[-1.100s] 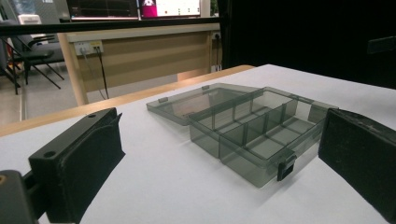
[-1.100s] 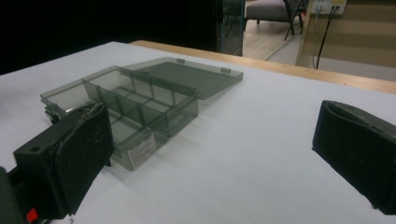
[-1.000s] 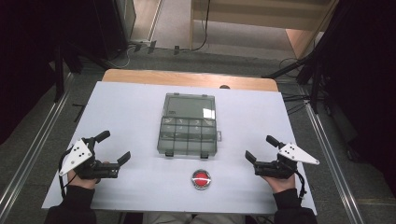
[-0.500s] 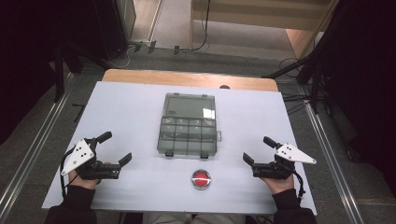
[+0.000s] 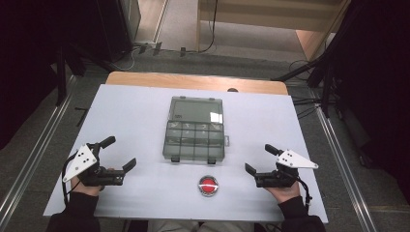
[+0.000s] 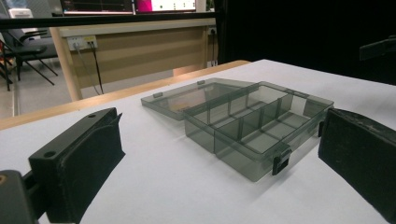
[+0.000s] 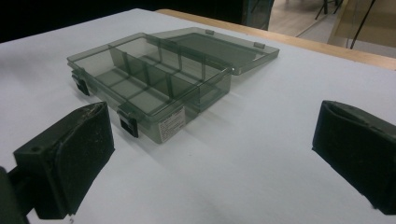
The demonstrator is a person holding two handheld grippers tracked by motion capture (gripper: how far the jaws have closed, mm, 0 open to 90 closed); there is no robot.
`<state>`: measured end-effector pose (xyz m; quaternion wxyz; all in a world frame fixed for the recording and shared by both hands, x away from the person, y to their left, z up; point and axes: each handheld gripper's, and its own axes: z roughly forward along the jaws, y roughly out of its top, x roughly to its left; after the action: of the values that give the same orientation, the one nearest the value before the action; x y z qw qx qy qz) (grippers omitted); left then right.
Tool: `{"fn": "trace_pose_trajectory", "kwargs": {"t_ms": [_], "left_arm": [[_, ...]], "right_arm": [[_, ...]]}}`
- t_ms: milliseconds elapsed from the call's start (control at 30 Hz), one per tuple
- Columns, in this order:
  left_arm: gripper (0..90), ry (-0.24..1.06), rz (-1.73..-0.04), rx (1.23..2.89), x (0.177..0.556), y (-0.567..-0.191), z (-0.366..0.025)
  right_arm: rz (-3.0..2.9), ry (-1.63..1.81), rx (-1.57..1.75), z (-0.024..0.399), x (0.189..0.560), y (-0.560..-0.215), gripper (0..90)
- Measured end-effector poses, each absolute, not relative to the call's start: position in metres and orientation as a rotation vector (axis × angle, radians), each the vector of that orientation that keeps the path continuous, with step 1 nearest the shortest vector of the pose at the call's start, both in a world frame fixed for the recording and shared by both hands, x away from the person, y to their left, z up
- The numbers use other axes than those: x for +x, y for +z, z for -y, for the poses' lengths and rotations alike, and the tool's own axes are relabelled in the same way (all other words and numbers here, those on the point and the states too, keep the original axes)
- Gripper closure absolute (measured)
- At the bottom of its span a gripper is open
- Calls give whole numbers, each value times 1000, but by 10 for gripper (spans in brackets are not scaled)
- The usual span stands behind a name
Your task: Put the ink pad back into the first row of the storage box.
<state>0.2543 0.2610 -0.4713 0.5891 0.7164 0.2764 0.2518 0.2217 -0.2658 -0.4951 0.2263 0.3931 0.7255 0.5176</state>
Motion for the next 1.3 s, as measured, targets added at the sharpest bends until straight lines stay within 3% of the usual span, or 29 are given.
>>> {"fn": "trace_pose_trajectory", "kwargs": {"t_ms": [1300], "left_arm": [[0, 564, -638, 1685, 255, -472, -260]], "right_arm": [[-2451, 1182, 864, 206, 221, -507, 0]]}}
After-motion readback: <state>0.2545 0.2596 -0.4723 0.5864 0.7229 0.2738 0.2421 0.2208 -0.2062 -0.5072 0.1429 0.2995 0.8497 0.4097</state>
